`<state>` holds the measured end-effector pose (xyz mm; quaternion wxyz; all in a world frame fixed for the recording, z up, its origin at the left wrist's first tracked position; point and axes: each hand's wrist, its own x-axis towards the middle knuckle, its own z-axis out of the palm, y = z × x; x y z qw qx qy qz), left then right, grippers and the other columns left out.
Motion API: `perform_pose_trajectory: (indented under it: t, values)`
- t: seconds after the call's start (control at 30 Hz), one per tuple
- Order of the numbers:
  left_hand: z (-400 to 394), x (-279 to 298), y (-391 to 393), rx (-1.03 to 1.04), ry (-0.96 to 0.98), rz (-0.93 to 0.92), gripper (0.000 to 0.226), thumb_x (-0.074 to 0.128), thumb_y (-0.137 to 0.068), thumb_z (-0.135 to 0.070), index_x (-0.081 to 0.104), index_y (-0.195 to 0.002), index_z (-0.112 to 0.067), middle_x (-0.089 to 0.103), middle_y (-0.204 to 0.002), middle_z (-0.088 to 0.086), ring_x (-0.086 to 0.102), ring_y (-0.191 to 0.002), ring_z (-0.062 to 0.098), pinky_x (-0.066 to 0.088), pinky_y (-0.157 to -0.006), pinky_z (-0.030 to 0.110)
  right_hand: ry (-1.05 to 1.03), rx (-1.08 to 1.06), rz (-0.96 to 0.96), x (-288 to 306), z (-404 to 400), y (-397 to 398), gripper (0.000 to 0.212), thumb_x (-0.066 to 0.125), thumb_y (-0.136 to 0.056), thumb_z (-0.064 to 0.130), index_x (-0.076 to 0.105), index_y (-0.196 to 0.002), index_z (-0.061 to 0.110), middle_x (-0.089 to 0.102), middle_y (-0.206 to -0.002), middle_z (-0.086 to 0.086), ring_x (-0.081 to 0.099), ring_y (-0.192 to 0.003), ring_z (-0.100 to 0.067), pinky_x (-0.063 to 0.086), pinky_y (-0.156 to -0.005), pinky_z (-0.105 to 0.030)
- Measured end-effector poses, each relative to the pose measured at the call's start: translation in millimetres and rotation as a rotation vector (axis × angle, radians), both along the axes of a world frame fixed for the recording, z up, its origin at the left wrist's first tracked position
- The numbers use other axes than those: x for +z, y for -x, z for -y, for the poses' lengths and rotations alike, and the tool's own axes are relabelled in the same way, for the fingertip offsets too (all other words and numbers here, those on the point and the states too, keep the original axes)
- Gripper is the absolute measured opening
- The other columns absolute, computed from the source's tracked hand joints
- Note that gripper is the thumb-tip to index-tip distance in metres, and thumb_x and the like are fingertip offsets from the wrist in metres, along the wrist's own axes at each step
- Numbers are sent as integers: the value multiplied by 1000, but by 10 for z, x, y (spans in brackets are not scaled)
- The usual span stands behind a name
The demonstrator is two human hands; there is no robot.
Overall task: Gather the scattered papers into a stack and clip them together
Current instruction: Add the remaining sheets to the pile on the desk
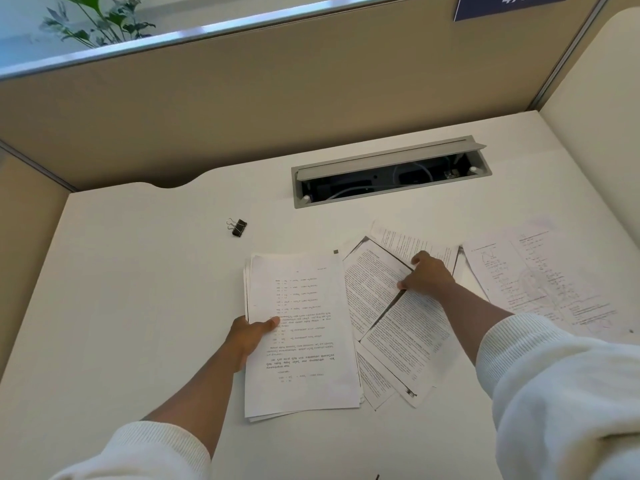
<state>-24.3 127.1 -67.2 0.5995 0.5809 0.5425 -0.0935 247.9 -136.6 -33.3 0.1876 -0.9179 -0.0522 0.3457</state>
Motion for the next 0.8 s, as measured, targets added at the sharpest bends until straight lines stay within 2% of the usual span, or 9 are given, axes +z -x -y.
perform_pose_trajectory:
  t: [0.13,0.27,0.37,0.47,0.53,0.6,0.67,0.73,0.8]
  values:
    - [-11,27,30,12,-8,7,42,83,-77,-27,69,-111,-9,75,-102,8,73,-90,28,58,-83,41,-34,49,96,-2,65,-40,36,57,-85,16,60,-121,18,62,-118,-8,59,-105,-27,50,-85,-34]
    - [-23,66,44,22,-18,21,37,81,-79,-24,69,-111,-9,74,-105,9,72,-91,27,57,-82,38,-103,-117,326,58,96,-75,25,50,-89,12,63,-109,18,67,-105,-11,62,-97,-33,46,-76,-32]
    - [-39,69,55,19,-35,19,40,81,-80,-24,68,-114,-8,74,-107,10,71,-93,29,57,-86,41,-205,-288,412,113,104,-119,22,48,-91,14,61,-109,13,66,-99,-14,62,-89,-35,50,-75,-37]
    - [-29,77,51,19,-38,19,42,81,-79,-24,68,-115,-7,73,-108,11,71,-95,30,56,-89,43,-370,-530,336,156,111,-169,24,50,-92,17,62,-112,12,65,-106,-13,60,-90,-30,50,-79,-35]
    - [-21,83,48,16,-36,22,42,81,-80,-24,68,-116,-7,73,-108,10,71,-95,30,56,-89,42,-435,-603,277,171,114,-183,27,54,-91,18,64,-115,10,66,-111,-11,61,-100,-30,48,-86,-33]
    - [-11,96,48,11,-29,32,42,81,-80,-24,68,-116,-7,73,-108,10,71,-94,29,56,-86,40,-491,-619,201,184,114,-168,26,57,-91,20,66,-113,9,67,-112,-10,62,-106,-31,50,-94,-37]
    - [7,119,42,15,-21,43,41,81,-81,-23,67,-116,-7,73,-108,10,70,-95,29,56,-84,39,-550,-601,85,188,106,-124,23,59,-91,23,65,-110,12,67,-112,-7,63,-103,-29,51,-96,-41]
    - [30,140,26,18,-6,49,38,79,-82,-22,66,-115,-8,73,-108,10,70,-94,28,56,-83,38,-595,-571,-52,186,96,-63,25,61,-92,24,60,-116,17,63,-117,-3,61,-102,-23,49,-95,-35]
    - [42,138,21,18,14,54,38,79,-82,-23,67,-115,-8,74,-106,10,71,-94,28,57,-84,40,-618,-520,-166,167,64,5,46,64,-92,24,51,-135,13,57,-132,-9,58,-113,-27,48,-100,-39]
